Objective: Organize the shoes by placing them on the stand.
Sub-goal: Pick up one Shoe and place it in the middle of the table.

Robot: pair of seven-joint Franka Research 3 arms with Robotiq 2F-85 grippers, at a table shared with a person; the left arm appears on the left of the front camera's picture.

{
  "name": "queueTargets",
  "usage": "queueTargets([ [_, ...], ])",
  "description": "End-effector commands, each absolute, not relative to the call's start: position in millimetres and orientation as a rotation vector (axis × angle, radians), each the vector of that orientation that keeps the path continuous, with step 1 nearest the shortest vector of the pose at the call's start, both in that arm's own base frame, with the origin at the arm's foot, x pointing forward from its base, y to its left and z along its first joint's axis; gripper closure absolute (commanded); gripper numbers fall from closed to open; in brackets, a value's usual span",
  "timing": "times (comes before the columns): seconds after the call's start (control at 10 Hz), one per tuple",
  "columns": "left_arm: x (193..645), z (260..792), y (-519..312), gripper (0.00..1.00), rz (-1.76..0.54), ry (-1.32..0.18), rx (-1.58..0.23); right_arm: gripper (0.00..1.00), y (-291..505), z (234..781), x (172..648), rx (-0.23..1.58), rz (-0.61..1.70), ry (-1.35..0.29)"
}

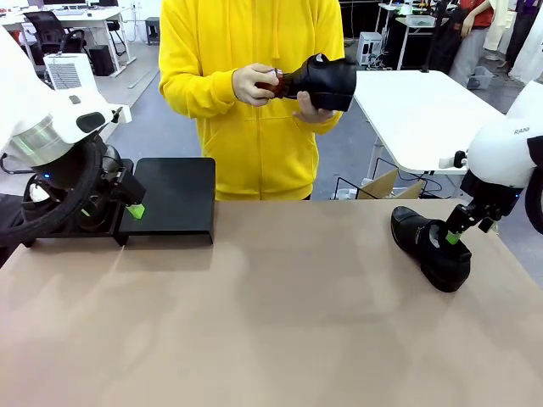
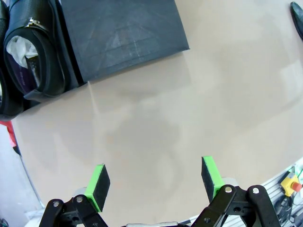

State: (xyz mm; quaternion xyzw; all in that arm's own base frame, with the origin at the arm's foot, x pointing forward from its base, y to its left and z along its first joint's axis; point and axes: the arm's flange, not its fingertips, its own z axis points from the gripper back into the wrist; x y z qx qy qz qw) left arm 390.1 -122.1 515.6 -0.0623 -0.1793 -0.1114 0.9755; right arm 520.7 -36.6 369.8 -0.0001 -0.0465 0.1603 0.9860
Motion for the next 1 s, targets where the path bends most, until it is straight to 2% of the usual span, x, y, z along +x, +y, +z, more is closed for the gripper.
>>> queueTargets([
  [0.0,389.9,516.0,-122.0,0.0,-0.209,-0.369,-0.131,0.0,-38.6,365.6,520.7,0.02,0.318,-0.091],
  [0.5,389.9,516.0,-122.0,0.0,-0.209,-0.369,-0.131,0.0,-32.6,344.5,526.9,-0.027,0.287,-0.101],
  [0.6,389.9,516.0,-122.0,0.0,-0.209,-0.369,-0.131,0.1,-32.2,341.7,527.9,-0.026,0.288,-0.106],
  [0.9,389.9,516.0,-122.0,0.0,-0.209,-0.369,-0.131,0.67,-32.3,334.2,533.6,-0.018,0.284,-0.088],
])
